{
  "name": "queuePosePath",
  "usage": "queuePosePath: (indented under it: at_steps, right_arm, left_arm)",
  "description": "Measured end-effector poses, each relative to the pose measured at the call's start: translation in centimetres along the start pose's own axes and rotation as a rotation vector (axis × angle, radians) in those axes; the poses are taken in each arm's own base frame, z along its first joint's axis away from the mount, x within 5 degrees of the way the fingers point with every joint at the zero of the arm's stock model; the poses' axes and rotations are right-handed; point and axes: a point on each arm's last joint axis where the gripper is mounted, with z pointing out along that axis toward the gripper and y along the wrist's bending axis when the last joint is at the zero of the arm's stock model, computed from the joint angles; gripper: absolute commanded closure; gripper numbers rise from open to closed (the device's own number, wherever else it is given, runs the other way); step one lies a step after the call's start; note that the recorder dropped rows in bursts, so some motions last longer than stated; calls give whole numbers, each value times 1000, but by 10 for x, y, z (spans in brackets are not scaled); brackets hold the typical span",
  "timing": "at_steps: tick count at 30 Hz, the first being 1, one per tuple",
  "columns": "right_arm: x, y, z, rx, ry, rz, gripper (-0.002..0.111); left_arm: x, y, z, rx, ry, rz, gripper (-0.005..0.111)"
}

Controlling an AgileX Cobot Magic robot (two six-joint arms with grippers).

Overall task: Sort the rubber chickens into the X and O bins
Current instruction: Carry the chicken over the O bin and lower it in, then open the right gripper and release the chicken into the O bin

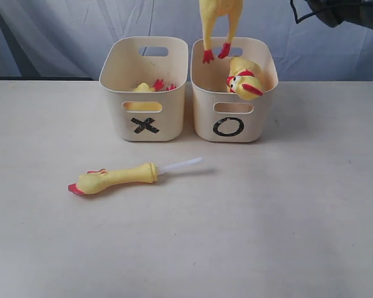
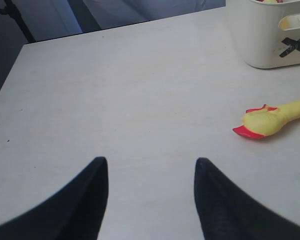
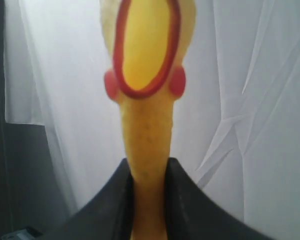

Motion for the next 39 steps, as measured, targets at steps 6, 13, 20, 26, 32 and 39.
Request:
queuePosePath:
  at_steps: [6, 13, 20, 26, 32, 39]
  right_arm:
    - [28, -13, -5, -82, 7, -34, 109]
    - [53, -8, -1, -215, 42, -99, 109]
    - [80, -12, -1, -204, 108, 78, 109]
    - [89, -22, -1, -86, 199, 211, 109]
    - [93, -26, -2, -29, 251, 238, 109]
    - [98, -27, -3, -16, 303, 207, 109]
  left_arm:
    - [0, 0, 0, 0, 0, 0, 57]
    - [0, 0, 0, 0, 0, 2, 57]
    - [0, 0, 0, 0, 0, 4, 57]
    - [0, 0, 0, 0, 0, 4, 57]
    - [0, 1, 0, -6, -2, 9, 57]
    - [0, 1, 0, -6, -2, 9, 57]
